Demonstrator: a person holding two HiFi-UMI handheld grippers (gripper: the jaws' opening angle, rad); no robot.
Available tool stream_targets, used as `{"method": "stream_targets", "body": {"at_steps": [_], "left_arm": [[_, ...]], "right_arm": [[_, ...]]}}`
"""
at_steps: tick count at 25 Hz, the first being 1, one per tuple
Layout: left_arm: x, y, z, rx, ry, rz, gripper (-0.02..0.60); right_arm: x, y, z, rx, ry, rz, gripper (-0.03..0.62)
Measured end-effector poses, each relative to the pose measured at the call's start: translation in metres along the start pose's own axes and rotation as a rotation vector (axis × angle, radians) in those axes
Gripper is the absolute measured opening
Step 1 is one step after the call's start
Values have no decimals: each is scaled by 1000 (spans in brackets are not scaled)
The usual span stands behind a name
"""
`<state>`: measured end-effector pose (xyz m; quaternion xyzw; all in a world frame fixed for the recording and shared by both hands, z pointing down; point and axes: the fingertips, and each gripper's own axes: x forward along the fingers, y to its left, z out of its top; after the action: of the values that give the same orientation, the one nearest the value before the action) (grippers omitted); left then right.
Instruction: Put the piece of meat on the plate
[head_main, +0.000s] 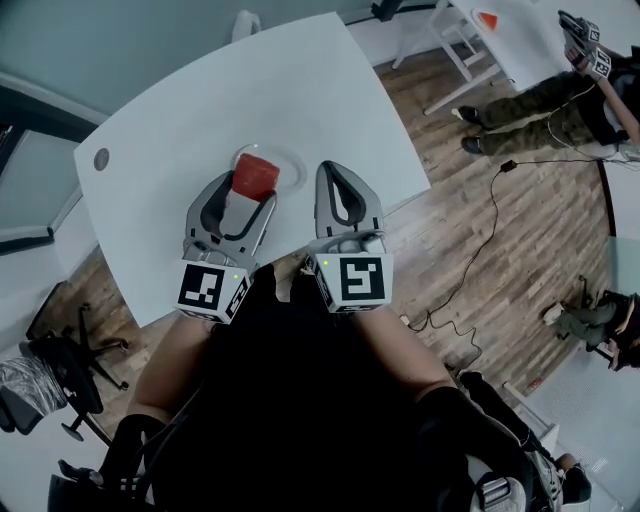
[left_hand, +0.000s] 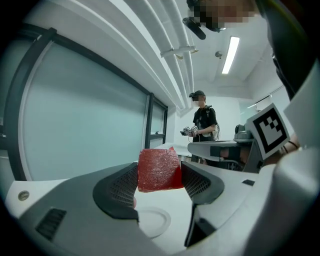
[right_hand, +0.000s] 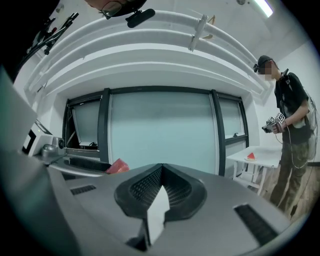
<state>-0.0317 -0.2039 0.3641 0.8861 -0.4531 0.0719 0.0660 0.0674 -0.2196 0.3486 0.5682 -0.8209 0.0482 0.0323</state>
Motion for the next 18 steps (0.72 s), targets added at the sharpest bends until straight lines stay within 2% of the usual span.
{"method": "stream_targets", "body": {"at_steps": [9, 18], "left_arm": [[27, 14, -71, -26, 151, -78, 275], [56, 25, -129, -48, 291, -114, 275]], "right_arm": [[11, 0, -58, 29, 149, -77, 3], [29, -7, -120, 92, 245, -90, 3]]}}
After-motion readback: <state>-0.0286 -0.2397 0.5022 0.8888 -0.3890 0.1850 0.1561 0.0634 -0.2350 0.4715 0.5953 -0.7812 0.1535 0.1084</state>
